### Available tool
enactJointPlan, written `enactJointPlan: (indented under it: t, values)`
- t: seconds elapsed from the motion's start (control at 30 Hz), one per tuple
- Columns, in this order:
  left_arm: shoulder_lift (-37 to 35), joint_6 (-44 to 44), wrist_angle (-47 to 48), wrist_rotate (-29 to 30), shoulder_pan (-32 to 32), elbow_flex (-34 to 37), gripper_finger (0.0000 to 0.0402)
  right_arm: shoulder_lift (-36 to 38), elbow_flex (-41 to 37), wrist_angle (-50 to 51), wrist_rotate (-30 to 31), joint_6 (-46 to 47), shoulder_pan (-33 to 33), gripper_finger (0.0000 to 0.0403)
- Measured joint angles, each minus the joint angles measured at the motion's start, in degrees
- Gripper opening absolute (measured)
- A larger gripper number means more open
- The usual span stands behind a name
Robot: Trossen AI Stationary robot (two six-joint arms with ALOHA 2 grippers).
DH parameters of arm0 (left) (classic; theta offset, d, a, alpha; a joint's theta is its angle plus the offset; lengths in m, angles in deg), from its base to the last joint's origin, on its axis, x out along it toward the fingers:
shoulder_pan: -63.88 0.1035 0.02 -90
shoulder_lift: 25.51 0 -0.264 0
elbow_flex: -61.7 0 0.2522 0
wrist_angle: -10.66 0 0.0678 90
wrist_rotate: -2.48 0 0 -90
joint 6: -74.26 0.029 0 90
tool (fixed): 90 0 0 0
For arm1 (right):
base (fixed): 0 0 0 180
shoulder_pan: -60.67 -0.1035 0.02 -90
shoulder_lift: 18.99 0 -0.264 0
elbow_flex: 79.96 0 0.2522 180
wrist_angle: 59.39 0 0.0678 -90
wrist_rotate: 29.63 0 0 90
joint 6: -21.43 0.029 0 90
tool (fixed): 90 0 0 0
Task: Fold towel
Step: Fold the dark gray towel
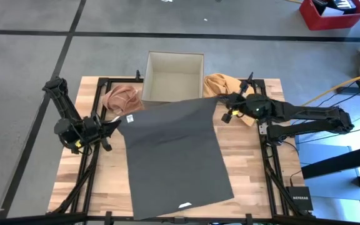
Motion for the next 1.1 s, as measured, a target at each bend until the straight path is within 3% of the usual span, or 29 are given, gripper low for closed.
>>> enactJointPlan:
  t: [0.13,0.37,0.47,0.6,0.83,1.1]
  values:
    - [-1.34,4.44,0.02,-0.02,0.99,0.0,0.0005,1.44,0.07,0.2,-3.48,0.26,2.09,0.0004]
    - [-3.19,16.27,0.1,0.0,4.9,0.0,0.0005,-3.47,0.04,0.47,-7.33,0.24,6.19,0.0003]
    - [-3.19,15.85,0.09,0.0,5.7,0.0,0.0005,-4.33,0.04,0.98,-8.69,0.29,6.47,0.0003]
    - [-1.15,7.5,2.76,-2.42,2.86,0.0,0.0005,-3.06,0.04,5.21,-11.66,3.33,3.17,0.0003]
    - [6.34,-15.91,8.53,-6.5,-5.95,0.0,0.0005,-0.99,0.04,17.86,-17.33,14.86,-6.81,0.0003]
    - [16.77,-38.11,8.87,-9.12,-11.37,0.0,0.0005,-1.19,0.04,22.12,-14.97,26.67,-19.88,0.0003]
